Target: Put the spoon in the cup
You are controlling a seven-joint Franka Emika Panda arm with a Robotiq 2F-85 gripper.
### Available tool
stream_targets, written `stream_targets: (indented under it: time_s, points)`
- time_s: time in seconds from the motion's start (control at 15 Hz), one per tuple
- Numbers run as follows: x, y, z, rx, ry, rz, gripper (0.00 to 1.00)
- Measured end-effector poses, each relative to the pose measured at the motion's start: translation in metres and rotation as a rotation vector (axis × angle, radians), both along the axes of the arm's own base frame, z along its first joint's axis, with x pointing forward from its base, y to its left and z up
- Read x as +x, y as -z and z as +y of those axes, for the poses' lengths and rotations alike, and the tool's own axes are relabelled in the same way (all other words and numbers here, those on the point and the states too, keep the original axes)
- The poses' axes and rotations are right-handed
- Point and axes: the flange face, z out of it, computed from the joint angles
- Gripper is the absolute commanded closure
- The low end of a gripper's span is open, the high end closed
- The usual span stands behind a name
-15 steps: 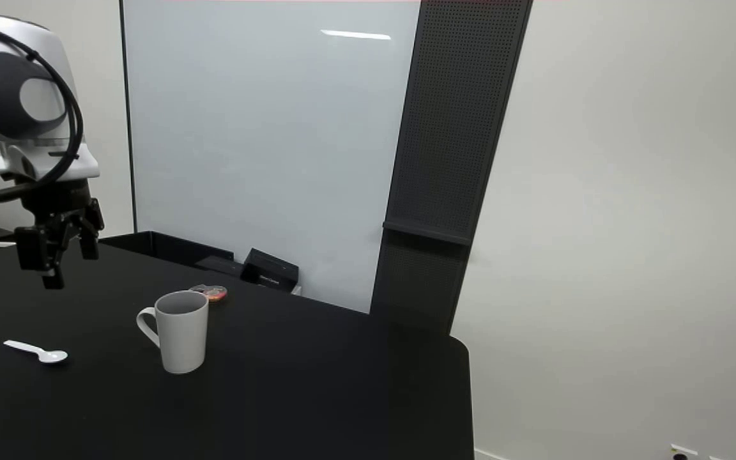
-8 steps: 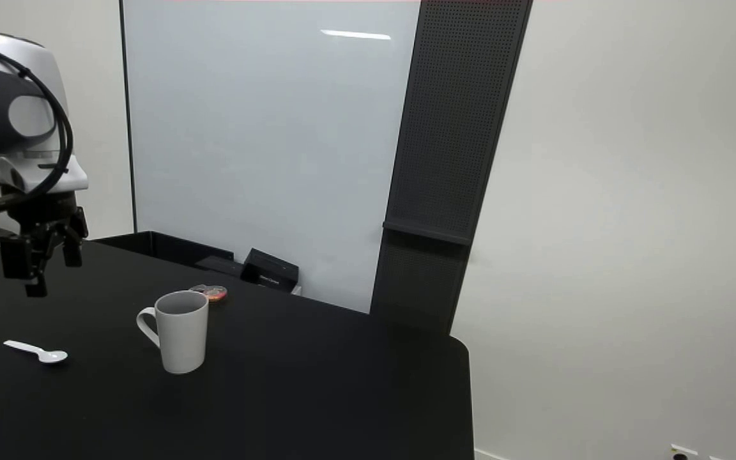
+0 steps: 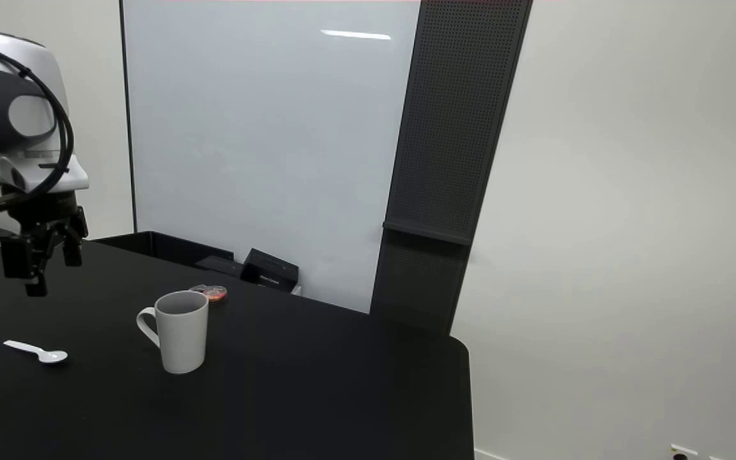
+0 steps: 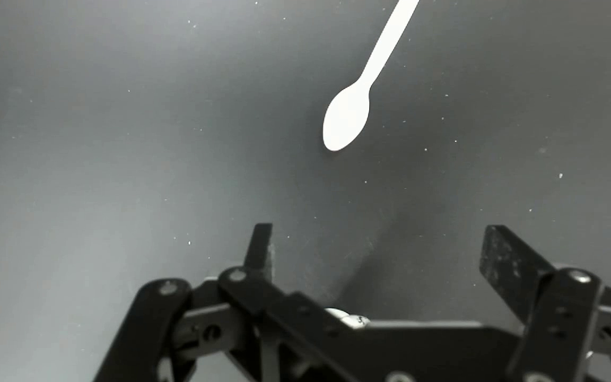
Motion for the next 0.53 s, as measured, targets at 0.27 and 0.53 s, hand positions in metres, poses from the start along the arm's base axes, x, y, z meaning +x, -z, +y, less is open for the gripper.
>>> stream_targets:
  time_s: [0.27, 0.53]
  points:
    - [0.0, 0.001, -0.001, -0.005, 0.0, 0.003, 0.0]
    - [0.002, 0.013, -0.007, -0.024, 0.158, 0.019, 0.0]
